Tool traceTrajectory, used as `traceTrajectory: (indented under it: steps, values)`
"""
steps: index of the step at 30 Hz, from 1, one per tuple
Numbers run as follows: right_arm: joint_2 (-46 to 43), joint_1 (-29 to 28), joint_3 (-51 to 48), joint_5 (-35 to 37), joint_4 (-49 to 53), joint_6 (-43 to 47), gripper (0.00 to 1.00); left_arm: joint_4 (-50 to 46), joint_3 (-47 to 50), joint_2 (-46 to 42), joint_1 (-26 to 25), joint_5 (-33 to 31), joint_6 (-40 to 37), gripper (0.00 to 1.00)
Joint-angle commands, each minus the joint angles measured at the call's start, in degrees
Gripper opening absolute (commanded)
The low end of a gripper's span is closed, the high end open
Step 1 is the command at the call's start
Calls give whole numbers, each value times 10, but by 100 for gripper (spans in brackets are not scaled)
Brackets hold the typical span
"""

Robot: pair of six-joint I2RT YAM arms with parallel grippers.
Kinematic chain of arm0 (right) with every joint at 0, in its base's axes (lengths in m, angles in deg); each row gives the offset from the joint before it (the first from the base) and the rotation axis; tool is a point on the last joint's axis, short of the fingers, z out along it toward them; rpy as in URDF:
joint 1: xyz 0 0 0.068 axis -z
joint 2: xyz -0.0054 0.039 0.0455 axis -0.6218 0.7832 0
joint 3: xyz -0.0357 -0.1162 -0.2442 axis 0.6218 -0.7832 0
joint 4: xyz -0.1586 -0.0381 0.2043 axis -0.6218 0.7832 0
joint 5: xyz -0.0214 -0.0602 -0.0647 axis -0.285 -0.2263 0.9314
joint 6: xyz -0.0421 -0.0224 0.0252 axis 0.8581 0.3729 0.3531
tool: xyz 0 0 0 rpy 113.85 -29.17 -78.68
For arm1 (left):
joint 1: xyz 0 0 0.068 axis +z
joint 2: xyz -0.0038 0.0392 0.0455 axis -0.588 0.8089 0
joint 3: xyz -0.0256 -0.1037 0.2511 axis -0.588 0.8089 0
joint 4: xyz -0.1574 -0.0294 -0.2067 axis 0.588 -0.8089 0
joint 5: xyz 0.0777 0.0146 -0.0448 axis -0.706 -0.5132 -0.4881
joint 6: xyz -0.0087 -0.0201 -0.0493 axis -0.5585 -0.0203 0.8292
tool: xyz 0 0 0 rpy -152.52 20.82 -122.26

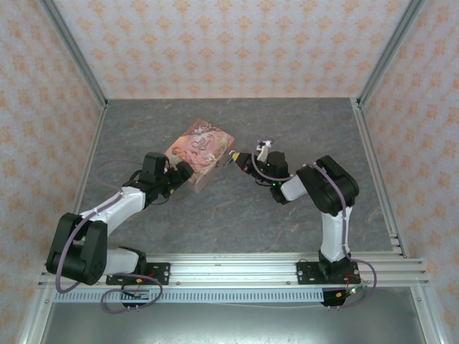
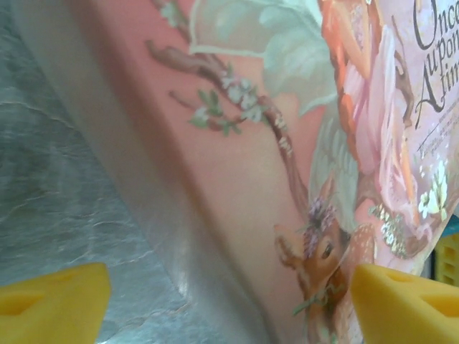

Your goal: Unlock the padlock with the key

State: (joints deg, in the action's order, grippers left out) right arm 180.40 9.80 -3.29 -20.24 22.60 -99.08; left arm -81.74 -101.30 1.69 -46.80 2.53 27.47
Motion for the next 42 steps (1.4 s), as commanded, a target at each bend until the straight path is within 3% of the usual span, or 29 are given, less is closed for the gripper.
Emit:
traceTrajectory:
  steps: [1,7,10,13,16,23,24,25,28,33,38,42]
  values:
    - [-91,4,-34,-4,78,60,0,-53,-9,-52,7,-10,-26,96]
    - [-284,-3,-55,-11,444,193,0,-121,-45,-136,15,-63,-73,100]
    - [-345,-12,-37,-12,622,238,0,-148,-60,-163,15,-99,-103,100]
    - [-370,-30,-24,1,734,244,0,-167,-72,-182,15,-134,-122,100]
    - [-361,-48,-17,16,784,227,0,-186,-85,-186,16,-150,-136,100]
    - [-278,-58,3,15,744,186,0,-187,-83,-188,15,-147,-137,100]
    - [-268,-58,6,15,734,183,3,-187,-83,-189,15,-148,-137,100]
    - [-262,-57,10,18,726,182,14,-188,-82,-190,15,-149,-137,100]
    - [-271,-53,22,46,737,195,32,-190,-83,-196,15,-156,-139,100]
    - [-345,-10,32,100,785,235,48,-189,-89,-214,16,-193,-156,100]
    - [-435,50,45,214,837,314,63,-131,-65,-241,16,-305,-194,100]
    - [-506,106,29,303,820,388,83,14,8,-265,16,-415,-269,100]
